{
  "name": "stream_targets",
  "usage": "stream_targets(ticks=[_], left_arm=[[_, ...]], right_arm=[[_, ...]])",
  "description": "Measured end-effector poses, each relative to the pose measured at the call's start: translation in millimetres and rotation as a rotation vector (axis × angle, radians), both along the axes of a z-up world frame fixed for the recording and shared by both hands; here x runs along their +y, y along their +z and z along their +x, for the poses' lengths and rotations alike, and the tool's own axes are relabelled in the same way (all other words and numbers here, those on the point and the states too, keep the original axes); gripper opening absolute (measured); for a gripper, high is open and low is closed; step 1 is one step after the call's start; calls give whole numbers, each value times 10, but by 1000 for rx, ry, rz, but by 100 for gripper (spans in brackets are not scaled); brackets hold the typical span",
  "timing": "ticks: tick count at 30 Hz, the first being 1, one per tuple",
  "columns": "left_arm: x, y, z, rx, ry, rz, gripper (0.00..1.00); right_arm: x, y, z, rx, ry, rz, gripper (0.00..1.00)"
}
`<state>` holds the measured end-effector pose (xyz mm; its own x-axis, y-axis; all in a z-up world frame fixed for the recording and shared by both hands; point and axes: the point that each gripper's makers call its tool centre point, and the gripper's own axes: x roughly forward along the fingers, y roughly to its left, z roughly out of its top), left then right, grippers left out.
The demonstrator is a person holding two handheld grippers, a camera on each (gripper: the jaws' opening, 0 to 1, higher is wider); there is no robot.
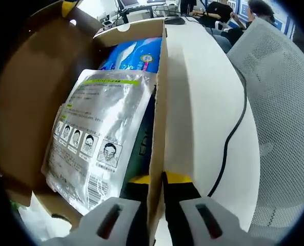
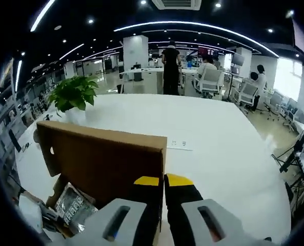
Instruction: Operate the shoe box by opening the lid, removing the specified soft item, and placing it in the target area until the item is outside and the box remains undamaged.
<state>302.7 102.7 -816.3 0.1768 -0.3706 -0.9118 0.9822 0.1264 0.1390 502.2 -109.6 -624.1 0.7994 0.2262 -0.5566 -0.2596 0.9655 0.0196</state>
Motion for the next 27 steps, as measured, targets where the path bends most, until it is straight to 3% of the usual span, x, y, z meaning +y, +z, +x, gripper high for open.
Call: stream_targets(ticks=[4, 6, 8, 11, 16, 20, 24, 27], left_arm=[[-5, -1, 12, 4, 16, 2, 4], [-8, -1, 11, 11, 11, -1, 4], [-11, 0, 5, 5, 9, 0, 4], [-12, 1, 4, 16, 9, -3, 3], [-12, 9, 3, 3, -3, -5, 3], [-5, 13, 5, 5, 1, -4, 3], [-7, 16, 6, 0, -2, -5, 3], [-7, 18, 4, 1, 0, -4, 3]], right_arm=[[31, 21, -52, -8, 39, -12, 0], [22, 16, -52, 10, 9, 9, 0], [12, 14, -56, -16, -12, -1, 0], [2, 10, 7, -57, 17, -99, 0], [6, -49, 83, 19, -64, 59, 0], [55, -65, 116, 9, -32, 5, 0], [43, -104, 127, 35, -25, 46, 0], [52, -133, 194, 33, -12, 13, 0]])
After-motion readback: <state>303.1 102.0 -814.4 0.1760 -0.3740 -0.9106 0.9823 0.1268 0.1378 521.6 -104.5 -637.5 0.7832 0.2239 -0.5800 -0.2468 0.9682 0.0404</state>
